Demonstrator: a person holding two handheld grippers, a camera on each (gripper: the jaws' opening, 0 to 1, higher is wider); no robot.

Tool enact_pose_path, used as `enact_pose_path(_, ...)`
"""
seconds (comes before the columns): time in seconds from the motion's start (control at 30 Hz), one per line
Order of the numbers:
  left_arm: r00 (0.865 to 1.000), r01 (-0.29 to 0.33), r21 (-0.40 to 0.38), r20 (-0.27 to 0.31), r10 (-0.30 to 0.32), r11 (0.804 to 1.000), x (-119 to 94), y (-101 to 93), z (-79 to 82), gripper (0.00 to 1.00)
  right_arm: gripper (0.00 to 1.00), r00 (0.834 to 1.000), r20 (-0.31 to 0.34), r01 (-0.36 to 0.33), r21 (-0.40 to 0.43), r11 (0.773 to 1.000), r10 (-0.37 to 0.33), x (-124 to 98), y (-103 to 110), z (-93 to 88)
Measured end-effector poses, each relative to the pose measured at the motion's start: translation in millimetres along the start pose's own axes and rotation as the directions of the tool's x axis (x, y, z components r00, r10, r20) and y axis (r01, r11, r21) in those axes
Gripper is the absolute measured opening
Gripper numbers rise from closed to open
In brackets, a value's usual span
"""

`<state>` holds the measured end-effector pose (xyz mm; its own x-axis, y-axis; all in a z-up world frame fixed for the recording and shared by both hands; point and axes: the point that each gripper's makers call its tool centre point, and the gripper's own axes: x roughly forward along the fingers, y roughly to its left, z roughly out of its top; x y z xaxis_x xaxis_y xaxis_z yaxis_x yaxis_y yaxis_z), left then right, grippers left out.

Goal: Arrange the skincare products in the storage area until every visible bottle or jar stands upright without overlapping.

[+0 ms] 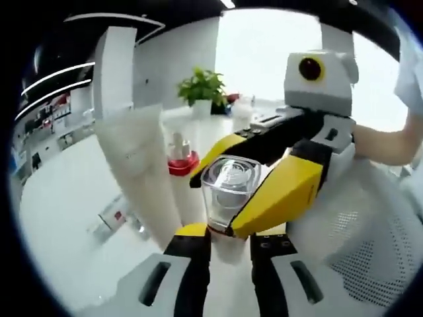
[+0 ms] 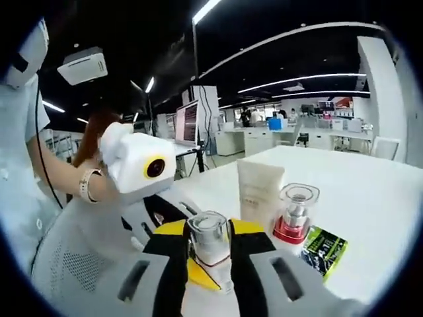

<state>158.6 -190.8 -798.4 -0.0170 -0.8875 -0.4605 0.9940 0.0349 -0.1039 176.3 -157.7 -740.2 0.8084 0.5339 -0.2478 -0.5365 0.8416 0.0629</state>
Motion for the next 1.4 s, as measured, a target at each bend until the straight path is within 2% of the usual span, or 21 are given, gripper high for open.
enact_pose_path(0.03, 1.0, -0.012, -0.003, -0.01, 0.012, 1.0, 2.7, 3.0, -1.3, 0.19, 0.27, 0.999, 0.017, 0.037, -0.04, 0.998, -0.037, -0.6, -7.2, 2.9)
enact_pose_path(0.23, 0.999, -0.012, 0.002, -0.04, 0.012, 1.0, 14.1, 10.7, -4.3, 0.18, 0.23, 0.997, 0.007, 0.077, 0.021, 0.997, -0.077, -5.2, -20.9, -1.2)
enact_pose_path(0.4, 0.998, -0.015, 0.035, -0.066, 0.017, 0.999, 25.6, 10.7, -5.8, 0.18, 0.22, 0.991, -0.045, 0.123, 0.007, 0.992, -0.123, -8.4, -30.2, -10.6)
enact_pose_path(0.5, 0.996, -0.024, 0.058, -0.085, 0.029, 0.998, 31.0, 10.7, -14.4, 0.18, 0.22, 0.987, -0.094, 0.131, 0.011, 0.991, -0.129, -8.1, -32.2, -20.7)
enact_pose_path(0.53, 0.996, -0.021, 0.067, -0.09, 0.027, 0.998, 32.7, 10.4, -18.3, 0.18, 0.22, 0.985, -0.118, 0.129, 0.0, 0.992, -0.128, -7.4, -31.7, -24.9)
enact_pose_path(0.63, 0.997, -0.014, 0.055, -0.074, 0.018, 0.998, 33.0, 12.3, -21.7, 0.18, 0.22, 0.983, -0.136, 0.117, -0.045, 0.992, -0.122, -3.8, -28.6, -27.5)
enact_pose_path(0.73, 0.999, -0.015, 0.041, -0.04, 0.017, 0.999, 31.9, 13.2, -19.9, 0.18, 0.22, 0.985, -0.126, 0.116, -0.036, 0.993, -0.119, -3.4, -29.8, -25.6)
enact_pose_path(0.9, 1.0, -0.015, 0.091, -0.025, 0.017, 0.996, 32.3, 11.1, -18.7, 0.19, 0.22, 0.984, -0.128, 0.122, -0.027, 0.992, -0.125, -5.2, -30.5, -26.3)
enact_pose_path(0.97, 1.0, -0.008, 0.089, -0.026, 0.01, 0.996, 32.2, 10.0, -18.6, 0.19, 0.22, 0.985, -0.125, 0.119, -0.026, 0.993, -0.121, -6.1, -29.4, -26.4)
enact_pose_path(1.1, 0.999, -0.011, 0.1, -0.033, 0.014, 0.995, 32.7, 10.1, -19.5, 0.21, 0.23, 0.98, -0.145, 0.123, -0.082, 0.989, -0.134, -5.6, -27.5, -29.0)
enact_pose_path(1.23, 0.999, -0.015, 0.132, -0.044, 0.021, 0.991, 32.3, 9.6, -20.1, 0.22, 0.31, 0.979, -0.164, 0.108, -0.079, 0.991, -0.12, -6.3, -23.4, -33.3)
enact_pose_path(1.4, 0.997, -0.028, 0.125, -0.062, 0.036, 0.992, 28.9, 12.6, -21.6, 0.24, 0.32, 0.976, -0.187, 0.097, -0.08, 0.992, -0.11, -13.9, -23.4, -36.1)
